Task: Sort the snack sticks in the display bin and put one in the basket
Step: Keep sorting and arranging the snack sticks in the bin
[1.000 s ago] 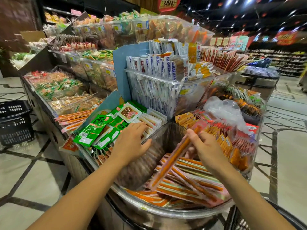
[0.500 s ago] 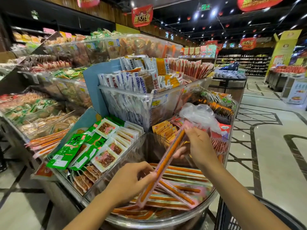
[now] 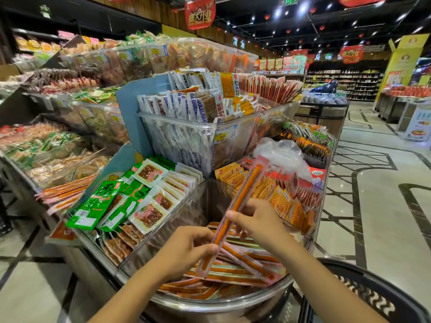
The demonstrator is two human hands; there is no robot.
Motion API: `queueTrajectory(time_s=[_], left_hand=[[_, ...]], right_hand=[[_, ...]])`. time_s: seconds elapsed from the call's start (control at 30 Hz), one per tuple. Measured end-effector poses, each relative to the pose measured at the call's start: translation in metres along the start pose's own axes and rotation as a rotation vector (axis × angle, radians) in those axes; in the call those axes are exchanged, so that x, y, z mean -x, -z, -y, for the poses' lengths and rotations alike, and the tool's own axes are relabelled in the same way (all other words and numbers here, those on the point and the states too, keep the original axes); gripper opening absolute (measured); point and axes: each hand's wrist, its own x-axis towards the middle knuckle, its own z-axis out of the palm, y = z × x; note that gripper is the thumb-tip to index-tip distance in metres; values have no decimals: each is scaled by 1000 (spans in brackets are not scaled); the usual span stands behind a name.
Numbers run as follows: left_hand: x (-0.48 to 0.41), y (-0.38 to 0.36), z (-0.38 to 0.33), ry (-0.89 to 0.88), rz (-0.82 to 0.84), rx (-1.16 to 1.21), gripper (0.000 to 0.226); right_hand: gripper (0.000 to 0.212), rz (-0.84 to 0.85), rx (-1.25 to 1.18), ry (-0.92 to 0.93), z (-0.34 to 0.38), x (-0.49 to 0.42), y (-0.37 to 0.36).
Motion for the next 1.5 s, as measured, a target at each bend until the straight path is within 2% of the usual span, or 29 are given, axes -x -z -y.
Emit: queueTrajectory(time_s=[0.1, 0.3, 0.43, 0.5, 0.53, 0.57, 0.63, 0.7, 0.83, 1.03, 1.13, 1.17, 1.37, 1.5], left_hand=[[0, -1, -1, 24, -22, 43, 7], [3, 0, -4, 113, 66, 138, 4], [6, 6, -7, 93, 34, 200, 1], [8, 9, -9, 80, 17, 242, 3], [9, 11, -11, 75, 10, 252, 3], [10, 13, -13, 74, 6, 255, 3], [13, 18, -18, 84, 3, 263, 6], [17, 26, -27, 84, -11, 277, 12], [27, 48, -37, 79, -160, 376, 22], [32, 67, -36, 85, -242, 665, 25], [30, 72, -36, 44, -252, 774, 44], [28, 74, -37, 39, -269, 784, 43], [17, 72, -52, 65, -296, 664, 31], [8, 46, -57, 80, -230, 400, 23]], right_hand=[[12, -20, -9, 20, -2, -3, -3], [17, -160, -18, 52, 4, -6, 7], [31, -241, 388, 184, 1, 2, 11], [23, -274, 528, 417, 3, 9, 10], [14, -242, 608, 555, 5, 12, 10], [15, -178, 700, 649, 7, 14, 10], [42, -51, 886, 706, 7, 10, 9], [39, -31, 962, 703, 14, 5, 9], [17, -48, 854, 669, 28, 1, 12], [17, -58, 721, 592, 32, 3, 6], [16, -71, 620, 520, 37, 3, 5], [15, -72, 586, 499, 39, 2, 6], [13, -160, 211, 305, 50, -3, 9], [18, -227, -21, 236, 54, -5, 6]])
